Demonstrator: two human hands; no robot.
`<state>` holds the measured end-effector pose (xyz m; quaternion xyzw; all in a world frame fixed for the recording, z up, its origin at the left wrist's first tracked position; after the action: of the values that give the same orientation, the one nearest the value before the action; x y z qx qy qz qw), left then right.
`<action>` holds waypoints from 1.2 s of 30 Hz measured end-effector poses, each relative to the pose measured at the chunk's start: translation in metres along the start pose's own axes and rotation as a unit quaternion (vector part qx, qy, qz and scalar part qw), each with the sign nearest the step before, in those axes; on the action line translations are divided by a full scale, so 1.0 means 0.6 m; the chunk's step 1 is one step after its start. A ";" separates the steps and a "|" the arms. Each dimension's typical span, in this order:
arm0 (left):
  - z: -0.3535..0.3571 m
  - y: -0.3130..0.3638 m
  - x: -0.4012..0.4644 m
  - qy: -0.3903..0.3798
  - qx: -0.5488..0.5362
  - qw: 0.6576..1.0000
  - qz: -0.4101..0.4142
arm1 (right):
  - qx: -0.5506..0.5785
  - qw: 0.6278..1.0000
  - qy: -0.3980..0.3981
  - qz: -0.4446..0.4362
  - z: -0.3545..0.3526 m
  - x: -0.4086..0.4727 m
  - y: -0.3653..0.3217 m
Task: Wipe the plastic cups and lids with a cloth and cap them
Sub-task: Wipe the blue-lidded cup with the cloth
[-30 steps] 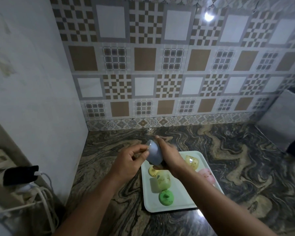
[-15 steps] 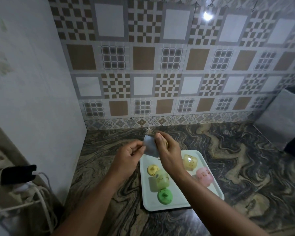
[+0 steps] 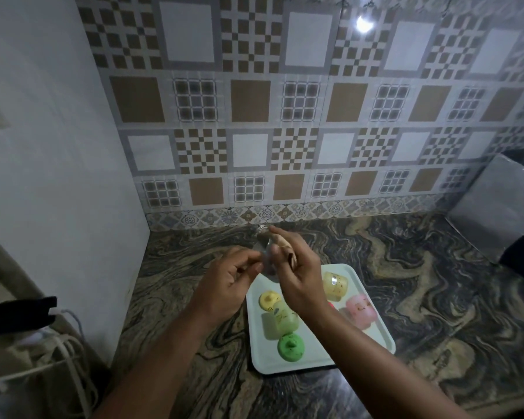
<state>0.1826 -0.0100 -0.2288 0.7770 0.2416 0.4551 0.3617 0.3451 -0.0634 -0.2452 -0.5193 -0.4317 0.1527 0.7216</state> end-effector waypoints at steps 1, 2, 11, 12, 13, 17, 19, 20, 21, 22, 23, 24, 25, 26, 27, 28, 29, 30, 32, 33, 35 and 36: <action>0.001 0.008 -0.002 0.008 -0.015 1.000 0.007 | 0.055 0.994 -0.003 0.094 0.000 0.007 0.004; 0.003 0.015 -0.004 0.024 -0.047 0.999 -0.004 | 0.137 0.960 -0.007 0.243 0.000 0.012 0.009; 0.005 -0.025 -0.001 0.225 -0.396 0.809 -0.371 | 0.047 0.953 0.124 0.271 -0.022 0.016 0.018; 0.013 -0.031 -0.002 0.223 -0.381 0.814 -0.379 | 0.023 0.975 0.105 0.197 -0.009 0.007 0.004; 0.021 -0.032 -0.003 0.221 -0.370 0.819 -0.381 | -0.010 0.991 0.067 0.113 0.009 -0.006 -0.005; 0.043 -0.024 -0.005 0.204 -0.359 0.843 -0.345 | -0.109 0.992 -0.037 -0.047 0.048 -0.052 0.009; 0.045 -0.023 -0.013 0.201 -0.335 0.859 -0.331 | -0.045 0.994 0.004 0.099 0.033 -0.018 0.004; 0.045 -0.028 -0.018 0.200 -0.317 0.868 -0.327 | -0.033 0.990 0.011 0.140 0.030 -0.006 0.003; 0.045 -0.028 -0.019 0.201 -0.302 0.873 -0.325 | -0.054 0.991 0.013 0.119 0.030 -0.003 -0.004; 0.045 -0.029 -0.018 0.199 -0.295 0.877 -0.322 | -0.090 0.995 0.001 0.050 0.035 -0.009 -0.020; 0.045 -0.028 -0.015 0.189 -0.292 0.882 -0.319 | -0.121 0.992 -0.021 -0.041 0.045 -0.024 -0.025; 0.045 -0.028 -0.011 0.180 -0.299 0.882 -0.318 | -0.139 0.983 -0.043 -0.112 0.054 -0.042 -0.018; 0.042 -0.028 -0.008 0.173 -0.316 0.877 -0.320 | -0.131 0.982 -0.046 -0.125 0.055 -0.049 -0.002; 0.041 -0.030 -0.010 0.170 -0.343 0.865 -0.325 | -0.086 0.994 -0.030 -0.064 0.050 -0.040 0.006; 0.038 -0.031 -0.013 0.175 -0.371 0.849 -0.332 | -0.029 0.997 0.018 0.063 0.040 -0.020 0.008; 0.034 -0.034 -0.021 0.178 -0.381 0.844 -0.333 | -0.004 0.980 0.041 0.196 0.030 -0.002 0.017; 0.027 -0.032 -0.027 0.172 -0.370 0.853 -0.325 | 0.020 0.951 0.040 0.306 0.021 0.011 0.029; 0.023 -0.037 -0.030 0.157 -0.322 0.880 -0.311 | 0.013 0.931 0.012 0.363 0.017 0.011 0.024; 0.014 -0.053 -0.031 0.142 -0.212 0.926 -0.280 | -0.009 0.947 -0.009 0.320 0.023 0.001 0.009; 0.010 -0.061 -0.027 0.148 -0.173 0.932 -0.282 | 0.011 0.963 -0.004 0.268 0.028 -0.008 0.004; 0.006 -0.076 -0.020 0.173 -0.136 0.921 -0.322 | -0.019 0.993 -0.023 0.112 0.029 -0.026 0.007; 0.010 -0.077 -0.019 0.174 -0.153 0.910 -0.344 | -0.075 0.996 -0.034 0.022 0.026 -0.034 0.016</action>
<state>0.1802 0.0085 -0.2731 0.4894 0.4801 0.4620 0.5626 0.3229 -0.0635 -0.2616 -0.5755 -0.4549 0.1532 0.6621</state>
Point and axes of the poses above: each hand's wrist, its own x-axis towards the middle knuckle, its own z-axis out of the palm, y = z × x, the point moved 3 cm from there along x, towards the middle knuckle, and after that the axes turned 8 degrees about y, right-handed, at the moved point
